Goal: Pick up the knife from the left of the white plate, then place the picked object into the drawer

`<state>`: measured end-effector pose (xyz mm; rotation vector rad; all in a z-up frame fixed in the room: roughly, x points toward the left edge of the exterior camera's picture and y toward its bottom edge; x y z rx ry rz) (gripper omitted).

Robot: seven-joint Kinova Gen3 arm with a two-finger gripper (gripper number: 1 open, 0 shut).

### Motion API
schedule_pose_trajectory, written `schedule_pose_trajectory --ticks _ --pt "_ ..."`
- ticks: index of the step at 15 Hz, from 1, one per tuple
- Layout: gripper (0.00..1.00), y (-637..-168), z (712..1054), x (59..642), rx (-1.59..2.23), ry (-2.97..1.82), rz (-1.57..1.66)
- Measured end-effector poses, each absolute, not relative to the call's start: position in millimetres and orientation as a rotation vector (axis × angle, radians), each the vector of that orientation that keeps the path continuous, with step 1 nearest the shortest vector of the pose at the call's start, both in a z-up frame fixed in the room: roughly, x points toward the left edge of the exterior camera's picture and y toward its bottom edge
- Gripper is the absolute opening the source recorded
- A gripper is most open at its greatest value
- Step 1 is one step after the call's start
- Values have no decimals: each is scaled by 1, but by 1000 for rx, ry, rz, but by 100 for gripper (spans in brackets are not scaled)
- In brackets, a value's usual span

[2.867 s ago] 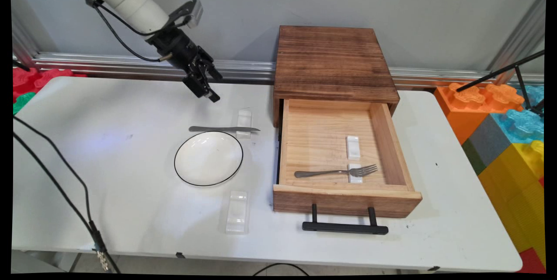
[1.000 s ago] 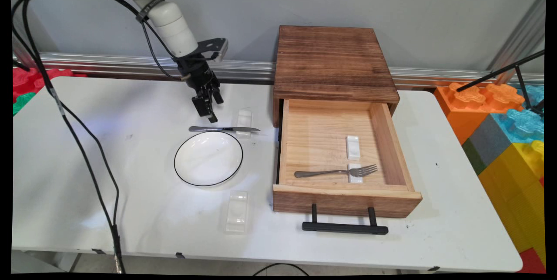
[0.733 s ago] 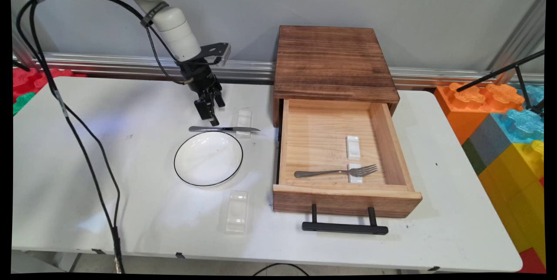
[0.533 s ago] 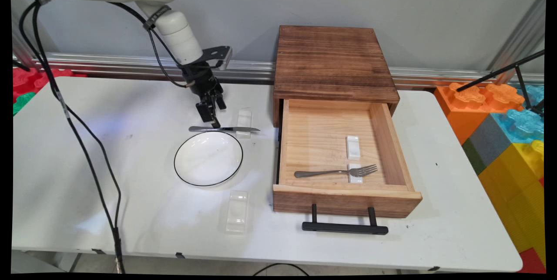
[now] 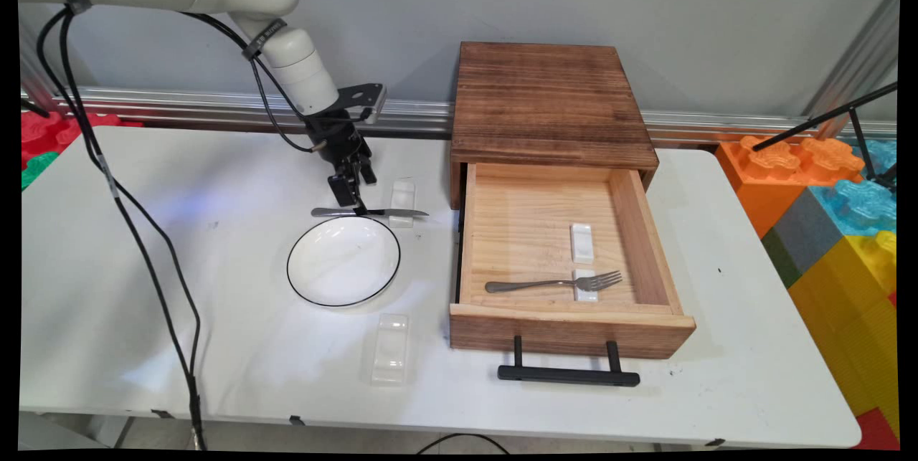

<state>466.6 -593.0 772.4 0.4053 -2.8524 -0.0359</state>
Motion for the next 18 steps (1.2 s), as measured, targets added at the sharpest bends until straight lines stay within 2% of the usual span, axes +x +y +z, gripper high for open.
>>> schedule_pose_trajectory --ticks 10,11,18 --pt "100 -588 767 464 384 -2855 -4" --pt "0 -588 767 463 383 -2853 -1" --pt "0 -580 768 463 370 -2853 -3"
